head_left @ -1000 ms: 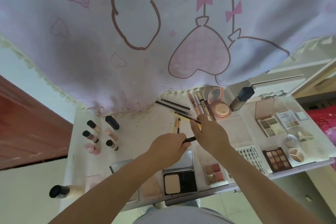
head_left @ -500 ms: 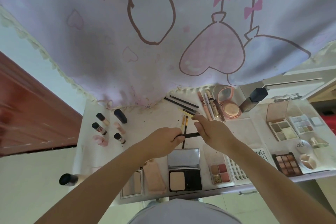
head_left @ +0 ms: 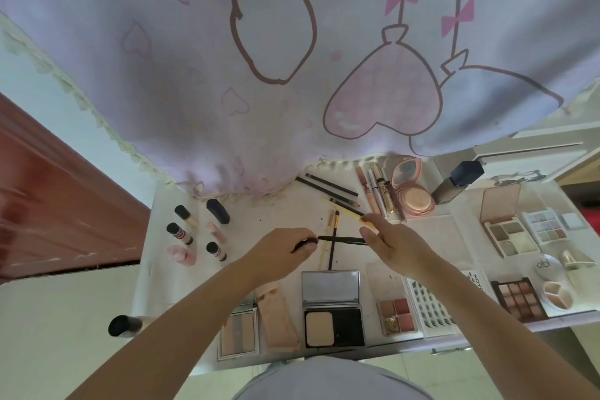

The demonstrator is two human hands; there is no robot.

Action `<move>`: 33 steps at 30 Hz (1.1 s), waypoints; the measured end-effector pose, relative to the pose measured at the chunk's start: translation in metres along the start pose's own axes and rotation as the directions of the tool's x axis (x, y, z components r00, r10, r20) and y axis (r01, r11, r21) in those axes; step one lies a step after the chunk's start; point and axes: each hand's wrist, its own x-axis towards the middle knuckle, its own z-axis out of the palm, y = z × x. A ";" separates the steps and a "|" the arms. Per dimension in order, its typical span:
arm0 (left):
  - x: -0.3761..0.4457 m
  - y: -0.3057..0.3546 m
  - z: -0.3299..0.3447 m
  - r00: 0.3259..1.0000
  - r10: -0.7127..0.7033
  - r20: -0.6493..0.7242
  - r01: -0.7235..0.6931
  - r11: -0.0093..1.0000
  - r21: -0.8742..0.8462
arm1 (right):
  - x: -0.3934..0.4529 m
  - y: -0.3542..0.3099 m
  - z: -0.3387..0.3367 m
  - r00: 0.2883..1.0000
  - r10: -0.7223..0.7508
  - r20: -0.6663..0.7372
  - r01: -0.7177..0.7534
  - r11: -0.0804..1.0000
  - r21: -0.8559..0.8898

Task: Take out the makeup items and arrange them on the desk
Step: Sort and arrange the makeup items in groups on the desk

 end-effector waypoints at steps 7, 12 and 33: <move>0.007 0.003 0.000 1.000 0.003 0.016 -0.002 0.999 -0.039 | -0.003 -0.002 -0.001 0.998 0.000 0.063 -0.002 1.000 0.025; 0.024 0.009 0.005 0.990 0.025 0.140 -0.036 0.996 0.077 | 0.001 -0.003 0.001 0.997 0.034 0.068 -0.039 0.996 0.079; 0.099 -0.049 -0.018 0.928 -0.148 0.341 0.040 0.951 0.306 | 0.092 0.043 0.035 0.962 0.256 0.093 -0.263 0.963 0.066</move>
